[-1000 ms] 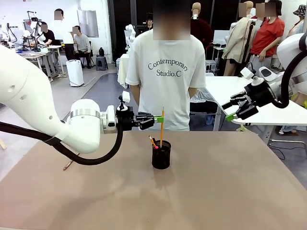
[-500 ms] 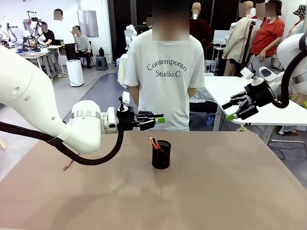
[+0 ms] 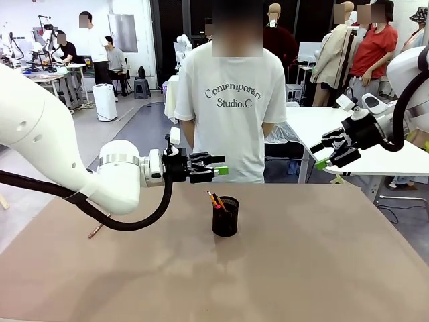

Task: Place the pens into the pen holder.
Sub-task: Pick up a writing instrument from the table and place it into the Pen holder.

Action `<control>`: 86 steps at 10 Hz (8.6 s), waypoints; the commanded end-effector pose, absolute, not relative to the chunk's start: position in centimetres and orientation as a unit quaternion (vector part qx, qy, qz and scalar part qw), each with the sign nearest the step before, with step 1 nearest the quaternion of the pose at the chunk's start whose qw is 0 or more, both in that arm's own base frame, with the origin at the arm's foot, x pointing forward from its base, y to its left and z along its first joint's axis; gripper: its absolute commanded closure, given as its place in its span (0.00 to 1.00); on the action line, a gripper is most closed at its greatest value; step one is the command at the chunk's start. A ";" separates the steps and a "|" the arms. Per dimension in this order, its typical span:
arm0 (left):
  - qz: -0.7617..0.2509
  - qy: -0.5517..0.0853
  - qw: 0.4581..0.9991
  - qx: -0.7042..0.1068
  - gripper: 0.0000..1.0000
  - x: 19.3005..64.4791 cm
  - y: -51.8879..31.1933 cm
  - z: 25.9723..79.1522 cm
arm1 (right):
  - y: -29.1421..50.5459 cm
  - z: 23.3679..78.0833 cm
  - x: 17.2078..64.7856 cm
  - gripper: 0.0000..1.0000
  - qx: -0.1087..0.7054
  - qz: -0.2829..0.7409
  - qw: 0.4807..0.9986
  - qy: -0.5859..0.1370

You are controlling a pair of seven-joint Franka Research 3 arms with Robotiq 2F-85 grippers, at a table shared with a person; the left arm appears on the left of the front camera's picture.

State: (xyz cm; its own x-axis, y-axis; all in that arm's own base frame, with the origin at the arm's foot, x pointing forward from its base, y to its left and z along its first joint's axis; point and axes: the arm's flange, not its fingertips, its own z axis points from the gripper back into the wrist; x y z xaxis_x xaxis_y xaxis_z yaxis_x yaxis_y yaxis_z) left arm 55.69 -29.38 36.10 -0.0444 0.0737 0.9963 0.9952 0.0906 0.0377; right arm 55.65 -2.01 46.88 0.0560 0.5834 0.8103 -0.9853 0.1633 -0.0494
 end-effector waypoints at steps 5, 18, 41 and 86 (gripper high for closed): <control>-0.471 -0.549 0.491 -0.485 0.00 55.6 -29.4 36.2 | -1.9 47.2 55.7 0.00 0.274 0.582 0.678 -0.356; -0.382 -0.336 0.852 -0.125 0.00 47.4 -19.3 47.0 | -1.9 47.2 55.7 0.00 0.274 0.582 0.678 -0.356; -0.187 -0.199 0.961 -0.029 0.00 50.6 -7.9 44.0 | -1.9 47.2 55.7 0.00 0.274 0.582 0.678 -0.356; -0.242 -0.117 0.908 -0.321 1.00 56.9 -8.4 39.3 | -1.9 47.2 55.7 0.00 0.274 0.582 0.678 -0.356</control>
State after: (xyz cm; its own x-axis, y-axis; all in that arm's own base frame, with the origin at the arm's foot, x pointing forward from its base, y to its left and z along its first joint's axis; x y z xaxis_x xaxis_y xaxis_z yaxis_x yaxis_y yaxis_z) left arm 58.68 -10.14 38.40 0.8602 -0.3954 0.3219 0.5061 0.7389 -0.4448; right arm 55.65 -2.02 46.88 0.0562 0.5834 0.8103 -0.9853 0.1637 -0.0494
